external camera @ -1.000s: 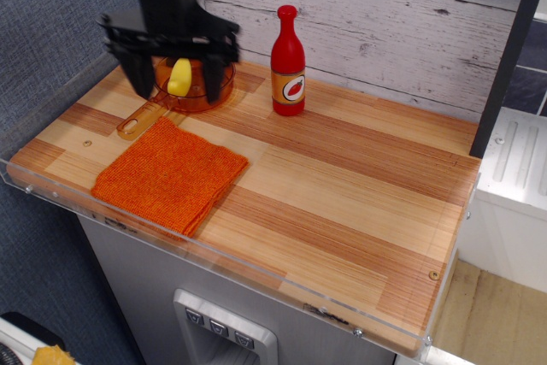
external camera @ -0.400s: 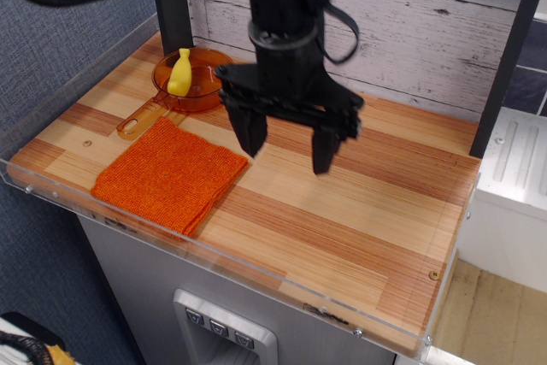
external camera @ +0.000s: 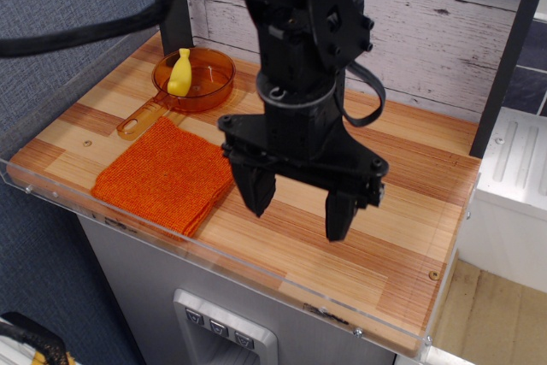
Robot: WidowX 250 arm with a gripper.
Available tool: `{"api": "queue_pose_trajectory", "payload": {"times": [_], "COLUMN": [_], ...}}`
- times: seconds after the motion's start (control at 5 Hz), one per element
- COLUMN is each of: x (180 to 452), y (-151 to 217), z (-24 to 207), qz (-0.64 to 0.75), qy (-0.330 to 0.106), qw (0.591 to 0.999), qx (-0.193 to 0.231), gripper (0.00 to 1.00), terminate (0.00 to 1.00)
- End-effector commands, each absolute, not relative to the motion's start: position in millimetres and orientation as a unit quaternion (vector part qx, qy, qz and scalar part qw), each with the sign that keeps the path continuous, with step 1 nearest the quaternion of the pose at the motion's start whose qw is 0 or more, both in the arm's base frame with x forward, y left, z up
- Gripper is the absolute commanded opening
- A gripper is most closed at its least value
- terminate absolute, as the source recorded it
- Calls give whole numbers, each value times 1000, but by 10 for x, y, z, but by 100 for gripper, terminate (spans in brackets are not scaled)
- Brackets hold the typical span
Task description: Pick up the yellow object and place it in the red pan
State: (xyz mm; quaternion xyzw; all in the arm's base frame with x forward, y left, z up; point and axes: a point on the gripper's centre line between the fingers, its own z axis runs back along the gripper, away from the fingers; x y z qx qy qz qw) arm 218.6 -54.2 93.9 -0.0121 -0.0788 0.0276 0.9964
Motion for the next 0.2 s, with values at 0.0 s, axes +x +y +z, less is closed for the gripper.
{"api": "queue_pose_trajectory", "payload": {"times": [0.0], "x": [2077], "y": [-552], "z": [1020], "qz": [29], "qy": [-90], "qw": [995], "qx": [-14], "gripper": [100], "terminate": [100]}}
